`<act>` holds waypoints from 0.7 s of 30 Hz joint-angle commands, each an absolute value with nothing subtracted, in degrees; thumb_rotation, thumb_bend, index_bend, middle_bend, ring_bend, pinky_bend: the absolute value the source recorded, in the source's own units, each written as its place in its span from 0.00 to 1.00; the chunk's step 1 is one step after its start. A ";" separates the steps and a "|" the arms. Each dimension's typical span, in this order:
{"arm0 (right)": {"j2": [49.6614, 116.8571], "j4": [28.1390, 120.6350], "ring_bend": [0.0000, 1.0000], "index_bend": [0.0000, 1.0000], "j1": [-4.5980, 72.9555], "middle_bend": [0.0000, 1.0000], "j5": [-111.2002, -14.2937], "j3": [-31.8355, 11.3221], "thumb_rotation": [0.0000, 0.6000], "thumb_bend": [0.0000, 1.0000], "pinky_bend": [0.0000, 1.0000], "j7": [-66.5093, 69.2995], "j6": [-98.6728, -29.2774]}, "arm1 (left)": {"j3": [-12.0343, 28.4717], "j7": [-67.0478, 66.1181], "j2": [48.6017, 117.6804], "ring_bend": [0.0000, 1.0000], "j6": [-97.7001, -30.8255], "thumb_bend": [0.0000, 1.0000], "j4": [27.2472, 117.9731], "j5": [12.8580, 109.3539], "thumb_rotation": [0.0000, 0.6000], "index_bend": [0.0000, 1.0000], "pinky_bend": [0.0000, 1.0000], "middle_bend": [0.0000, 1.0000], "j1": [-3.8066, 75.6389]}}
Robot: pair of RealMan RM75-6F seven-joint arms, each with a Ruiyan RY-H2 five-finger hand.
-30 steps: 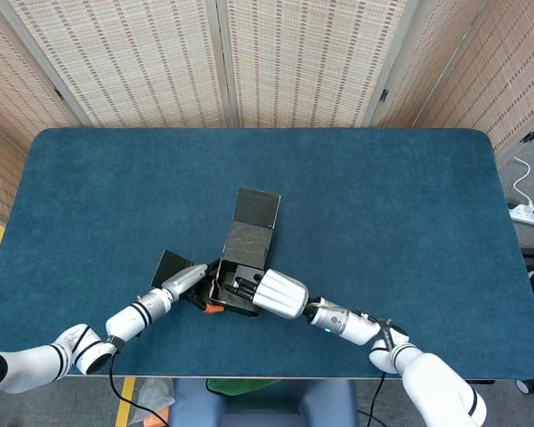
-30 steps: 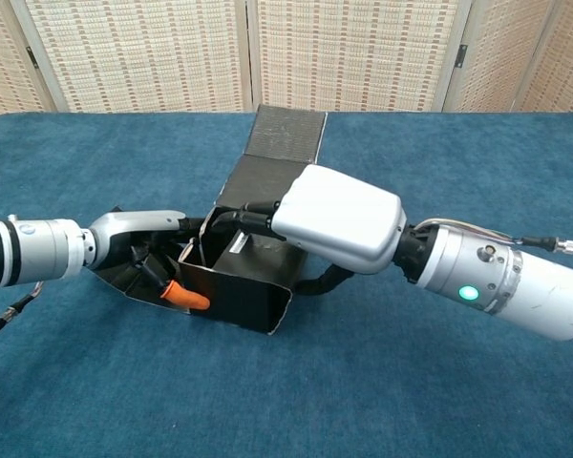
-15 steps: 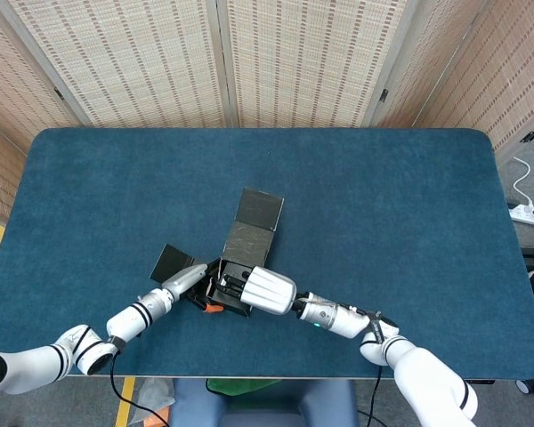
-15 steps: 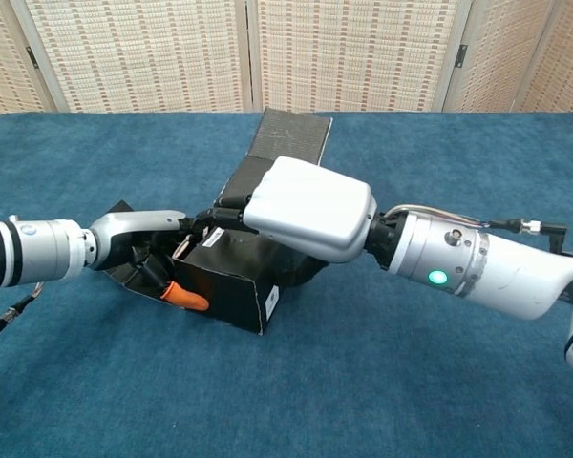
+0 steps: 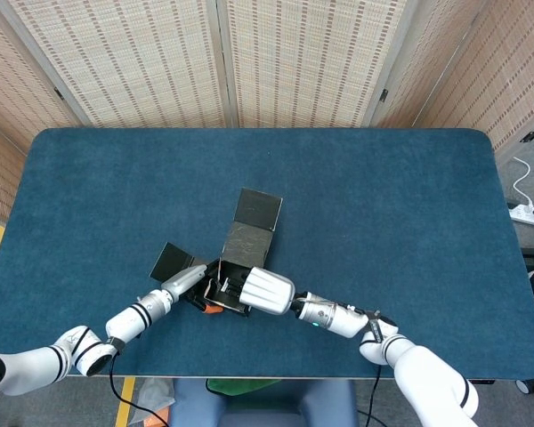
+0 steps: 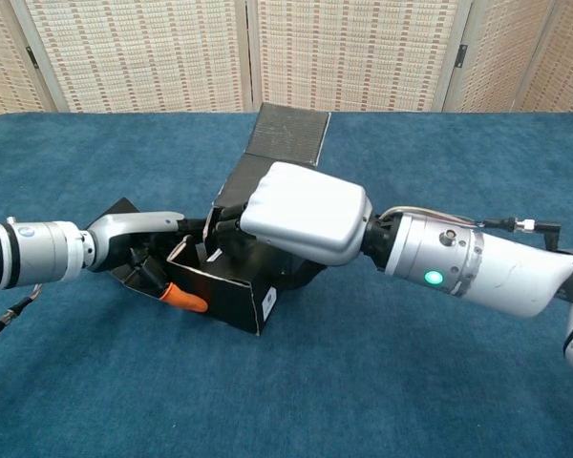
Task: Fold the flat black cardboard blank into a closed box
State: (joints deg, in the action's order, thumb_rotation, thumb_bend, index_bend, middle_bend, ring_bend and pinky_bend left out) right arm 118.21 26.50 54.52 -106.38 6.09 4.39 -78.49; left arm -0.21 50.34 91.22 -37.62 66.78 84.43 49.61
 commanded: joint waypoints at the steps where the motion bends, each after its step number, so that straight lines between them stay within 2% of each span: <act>1: 118.15 26.67 0.74 0.48 54.50 0.44 -106.36 6.22 1.00 0.19 1.00 4.33 -78.37 | -0.18 50.33 91.24 0.59 -37.57 0.23 66.74 84.42 1.00 0.12 0.85 0.21 49.57; 14: 116.75 28.58 0.74 0.50 54.57 0.46 -105.98 6.68 1.00 0.19 1.00 4.03 -76.51 | 0.10 50.07 91.87 0.59 -37.93 0.23 66.61 84.61 1.00 0.13 0.85 0.21 49.25; 21: 114.78 31.54 0.74 0.50 55.10 0.46 -106.03 7.04 1.00 0.19 1.00 3.10 -74.64 | 0.83 49.23 92.90 0.60 -38.06 0.23 65.94 83.70 1.00 0.21 0.85 0.30 49.02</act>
State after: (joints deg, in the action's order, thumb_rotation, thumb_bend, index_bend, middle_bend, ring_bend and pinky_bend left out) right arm 115.22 30.98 54.96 -106.01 6.94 3.36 -75.03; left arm 0.75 49.32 92.80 -38.09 66.03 83.79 49.06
